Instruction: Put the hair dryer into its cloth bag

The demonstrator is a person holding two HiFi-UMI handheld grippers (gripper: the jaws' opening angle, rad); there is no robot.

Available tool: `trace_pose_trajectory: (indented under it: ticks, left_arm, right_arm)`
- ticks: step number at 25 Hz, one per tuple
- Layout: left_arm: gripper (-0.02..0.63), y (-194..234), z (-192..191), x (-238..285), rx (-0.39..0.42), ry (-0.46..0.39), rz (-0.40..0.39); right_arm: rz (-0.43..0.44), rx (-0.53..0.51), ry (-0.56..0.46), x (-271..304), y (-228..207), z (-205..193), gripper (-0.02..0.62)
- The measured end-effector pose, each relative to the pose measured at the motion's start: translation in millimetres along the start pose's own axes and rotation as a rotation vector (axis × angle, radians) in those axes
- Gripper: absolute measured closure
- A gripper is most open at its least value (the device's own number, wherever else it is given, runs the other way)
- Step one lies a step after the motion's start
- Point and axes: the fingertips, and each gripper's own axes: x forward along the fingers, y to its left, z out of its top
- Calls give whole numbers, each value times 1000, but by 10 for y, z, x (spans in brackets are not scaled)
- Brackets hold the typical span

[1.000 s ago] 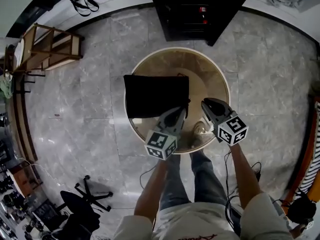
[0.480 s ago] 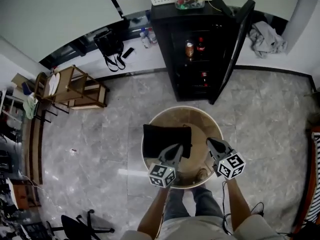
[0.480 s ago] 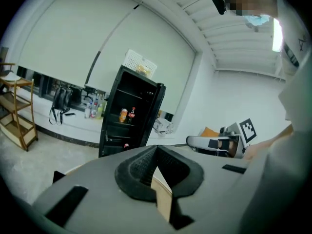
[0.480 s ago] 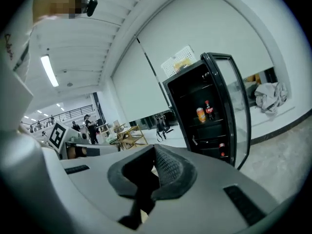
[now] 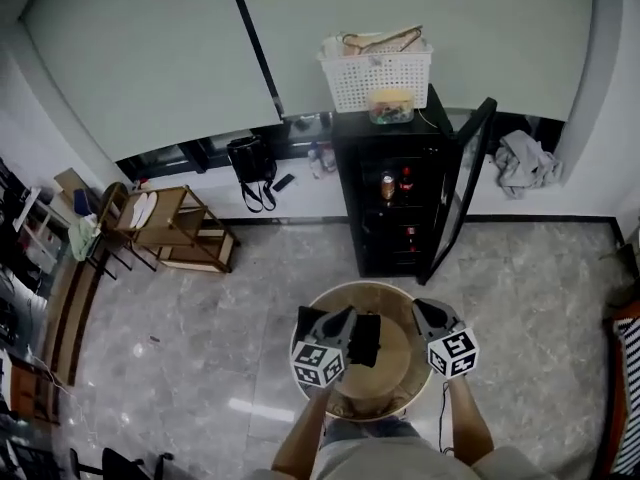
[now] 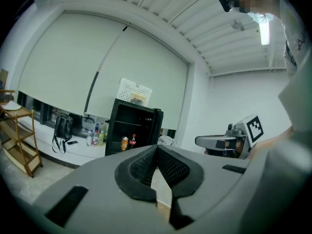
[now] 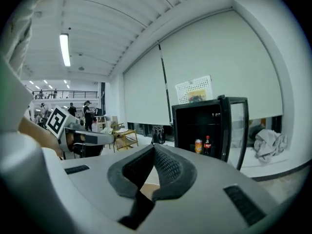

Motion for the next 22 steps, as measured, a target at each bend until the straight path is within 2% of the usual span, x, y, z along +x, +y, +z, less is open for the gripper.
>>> trace_pose_trajectory:
  ticks: [3, 7, 14, 22]
  left_arm:
    - [577, -90, 200, -20, 1, -21, -5]
    - [577, -223, 337, -68, 17, -32, -9]
    - [577, -314, 438, -158, 36, -53, 1]
    - [577, -464, 299, -240, 32, -25, -21]
  right_arm:
    - [-22, -47, -6, -59, 22, 249, 568]
    - [-41, -35, -16, -196, -4, 388, 568]
    - [-21, -39, -1, -310, 98, 439, 568]
    - [-12, -40, 18, -425, 259, 325, 568]
